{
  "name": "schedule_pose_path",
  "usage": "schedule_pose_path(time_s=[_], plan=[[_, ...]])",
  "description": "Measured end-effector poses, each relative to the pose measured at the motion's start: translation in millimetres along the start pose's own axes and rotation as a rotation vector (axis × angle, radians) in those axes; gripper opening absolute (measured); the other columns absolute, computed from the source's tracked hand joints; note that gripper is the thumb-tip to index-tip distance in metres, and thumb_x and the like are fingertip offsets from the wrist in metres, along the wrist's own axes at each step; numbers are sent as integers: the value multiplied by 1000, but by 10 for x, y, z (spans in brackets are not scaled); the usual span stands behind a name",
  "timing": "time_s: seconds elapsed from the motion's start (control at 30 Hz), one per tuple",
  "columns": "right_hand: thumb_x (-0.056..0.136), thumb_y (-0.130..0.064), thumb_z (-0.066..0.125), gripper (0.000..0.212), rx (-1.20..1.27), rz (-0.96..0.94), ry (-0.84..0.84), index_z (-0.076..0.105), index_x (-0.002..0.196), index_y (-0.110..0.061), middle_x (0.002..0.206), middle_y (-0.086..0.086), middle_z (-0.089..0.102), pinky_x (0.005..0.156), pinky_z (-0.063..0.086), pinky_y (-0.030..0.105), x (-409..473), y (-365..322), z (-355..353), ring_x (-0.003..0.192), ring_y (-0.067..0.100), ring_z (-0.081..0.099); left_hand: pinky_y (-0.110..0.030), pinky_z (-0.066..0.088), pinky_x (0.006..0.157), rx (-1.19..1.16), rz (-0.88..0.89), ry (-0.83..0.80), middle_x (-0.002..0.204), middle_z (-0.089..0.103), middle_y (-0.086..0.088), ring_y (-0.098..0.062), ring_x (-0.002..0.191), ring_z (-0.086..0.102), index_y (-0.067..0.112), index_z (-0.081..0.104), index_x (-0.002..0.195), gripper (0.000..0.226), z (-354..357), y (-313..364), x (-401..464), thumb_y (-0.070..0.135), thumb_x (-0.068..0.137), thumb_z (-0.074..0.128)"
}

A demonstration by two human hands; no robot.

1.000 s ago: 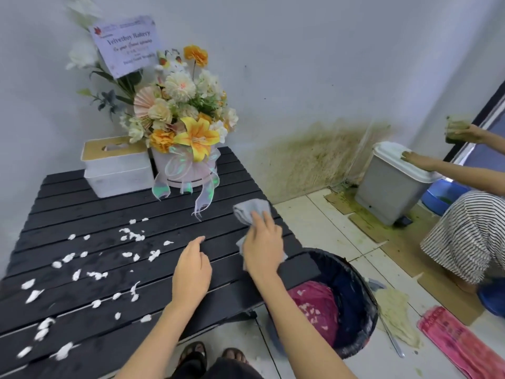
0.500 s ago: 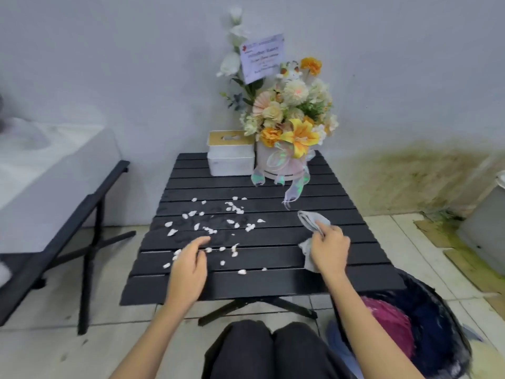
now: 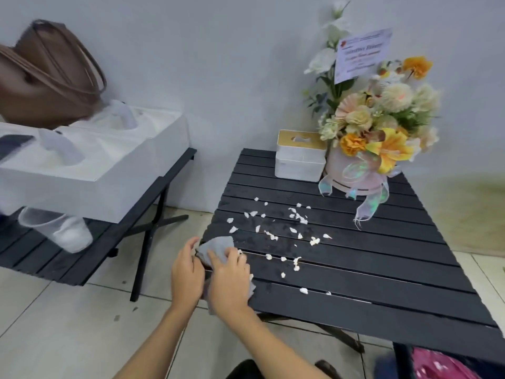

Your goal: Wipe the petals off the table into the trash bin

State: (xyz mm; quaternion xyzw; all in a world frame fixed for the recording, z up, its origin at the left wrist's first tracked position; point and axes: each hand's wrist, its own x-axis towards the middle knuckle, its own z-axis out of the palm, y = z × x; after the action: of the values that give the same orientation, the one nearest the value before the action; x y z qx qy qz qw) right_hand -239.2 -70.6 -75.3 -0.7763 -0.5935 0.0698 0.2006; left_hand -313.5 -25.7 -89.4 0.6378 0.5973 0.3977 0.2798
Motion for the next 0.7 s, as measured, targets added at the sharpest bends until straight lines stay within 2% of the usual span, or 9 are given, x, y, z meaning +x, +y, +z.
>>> schedule_pose_path(time_s=[0.1, 0.17, 0.23, 0.27, 0.4, 0.47, 0.57, 0.63, 0.7], plan=[[51, -21, 56, 40, -85, 26, 108, 67, 88, -34, 81, 1, 63, 50, 45, 27, -3, 360, -87, 60, 20, 56, -35, 43, 89, 197, 121, -73, 130, 55, -2, -23, 115, 52, 18, 48, 126, 40, 96, -71, -16, 4, 89, 37], [57, -18, 40, 45, -128, 90, 192, 68, 88, -31, 80, 4, 62, 50, 45, 29, -41, 649, -171, 59, 24, 55, -37, 42, 95, 311, 180, -103, 136, 51, -2, -22, 121, 49, 16, 48, 127, 40, 106, -89, -1, 6, 89, 39], [60, -18, 32, 50, -164, 165, 273, 70, 91, -28, 84, 9, 63, 52, 47, 31, -91, 954, -259, 60, 29, 56, -39, 40, 100, 362, 200, -118, 138, 49, -3, -22, 124, 47, 13, 49, 127, 40, 109, -79, 19, 6, 89, 40], [62, -16, 34, 49, -195, 197, 311, 71, 92, -25, 86, 13, 63, 53, 47, 32, -113, 1108, -300, 61, 32, 56, -39, 39, 101, 386, 214, -127, 139, 48, -3, -22, 125, 46, 13, 49, 127, 40, 109, -70, 21, 6, 88, 40], [65, 4, 61, 38, -205, 380, 406, 70, 96, -13, 93, 24, 60, 60, 46, 41, -114, 1482, -474, 69, 39, 54, -40, 33, 104, 520, 226, -160, 144, 42, -2, -22, 134, 36, 14, 46, 132, 43, 125, -64, 10, 10, 89, 41], [64, 5, 61, 30, -154, 453, 455, 71, 89, -9, 90, 26, 59, 61, 45, 42, -44, 1346, -516, 69, 40, 53, -42, 31, 105, 598, 238, -186, 147, 39, -2, -24, 137, 30, 15, 41, 136, 46, 135, -47, 16, 15, 91, 40], [61, 2, 65, 25, -77, 383, 478, 70, 82, -12, 82, 22, 60, 55, 44, 36, 189, 863, -454, 63, 37, 54, -44, 25, 110, 683, 237, -232, 151, 30, 0, -25, 141, 20, 18, 31, 142, 49, 150, -31, 33, 22, 93, 32], [56, -1, 73, 32, -24, 291, 409, 69, 83, -17, 81, 15, 61, 52, 44, 33, 352, 508, -310, 62, 34, 55, -43, 19, 112, 709, 230, -249, 153, 24, 3, -24, 143, 12, 20, 25, 144, 50, 164, -45, 43, 27, 94, 24], [46, -4, 80, 40, -54, 205, 330, 70, 81, -20, 78, 9, 63, 50, 46, 30, 446, 292, -143, 60, 28, 57, -44, 15, 112, 718, 234, -260, 153, 24, 3, -23, 144, 10, 20, 24, 144, 58, 164, -52, 45, 35, 90, 8]])
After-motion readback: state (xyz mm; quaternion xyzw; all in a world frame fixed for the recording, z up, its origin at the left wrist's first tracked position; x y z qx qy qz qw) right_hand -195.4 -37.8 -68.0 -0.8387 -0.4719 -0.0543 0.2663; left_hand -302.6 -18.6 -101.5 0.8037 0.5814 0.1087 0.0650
